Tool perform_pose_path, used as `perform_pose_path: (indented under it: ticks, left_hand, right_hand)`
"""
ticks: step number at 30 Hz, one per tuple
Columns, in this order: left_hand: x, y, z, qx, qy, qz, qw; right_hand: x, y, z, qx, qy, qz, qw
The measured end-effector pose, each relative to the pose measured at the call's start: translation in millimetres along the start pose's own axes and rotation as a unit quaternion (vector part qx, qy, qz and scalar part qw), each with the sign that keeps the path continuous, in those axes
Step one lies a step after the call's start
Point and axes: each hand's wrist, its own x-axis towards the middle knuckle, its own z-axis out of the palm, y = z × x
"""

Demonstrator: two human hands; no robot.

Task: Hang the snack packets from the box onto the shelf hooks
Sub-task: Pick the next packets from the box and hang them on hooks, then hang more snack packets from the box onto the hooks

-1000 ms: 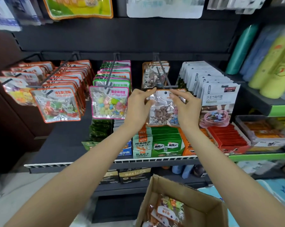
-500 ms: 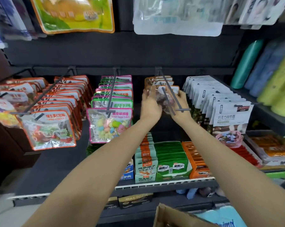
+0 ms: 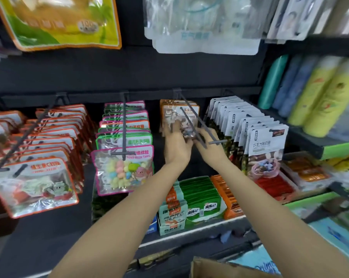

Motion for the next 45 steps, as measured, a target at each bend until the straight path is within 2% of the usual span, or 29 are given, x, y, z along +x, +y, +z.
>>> perform_pose_path:
  ticks: [1,4,9,11,15,19,23,26,29,32,39,45]
  left_hand:
    - [-13,0,0,-0.03,-0.006,-0.014,0.999]
    - [-52,2,7,-0.017,-0.038,-0.026,0.999]
    - [-145,-5,27,0.019,-0.172,0.005,0.985]
    - [-190,-7,39,0.036,-0.203,0.016,0.978]
    - [-272,-22,67,0.049,-0.27,-0.034,0.961]
    - [-326,-50,97,0.093,-0.345,-0.077,0.931]
    - [-355,-74,115,0.152,-0.425,-0.133,0.882]
    - [-366,-86,122,0.181,-0.454,-0.173,0.855]
    - [-368,-94,127,0.201,-0.449,-0.195,0.848]
    - [-366,-99,131,0.192,-0.44,-0.211,0.851]
    - [-354,-98,116,0.15,-0.332,-0.204,0.909]
    - [-344,-83,101,0.136,-0.256,-0.138,0.947]
  right_hand:
    - [-12,4,-4,-0.018,-0.019,0.0,1.0]
    - [-60,14,-23,-0.036,-0.073,0.02,0.996]
    - [-160,40,-48,-0.055,-0.144,0.066,0.986]
    - [-202,60,-51,-0.052,-0.164,0.077,0.982]
    - [-284,104,-45,-0.081,-0.223,0.137,0.962]
    - [-342,154,-29,-0.1,-0.27,0.174,0.942]
    - [-369,187,-5,-0.105,-0.311,0.206,0.922]
    - [-378,196,11,-0.086,-0.356,0.243,0.898]
    - [-376,201,27,-0.065,-0.364,0.257,0.893]
    - [-375,200,41,-0.081,-0.33,0.244,0.908]
    - [-359,195,36,-0.115,-0.242,0.182,0.946]
    - [-349,177,18,-0.096,-0.142,0.208,0.963]
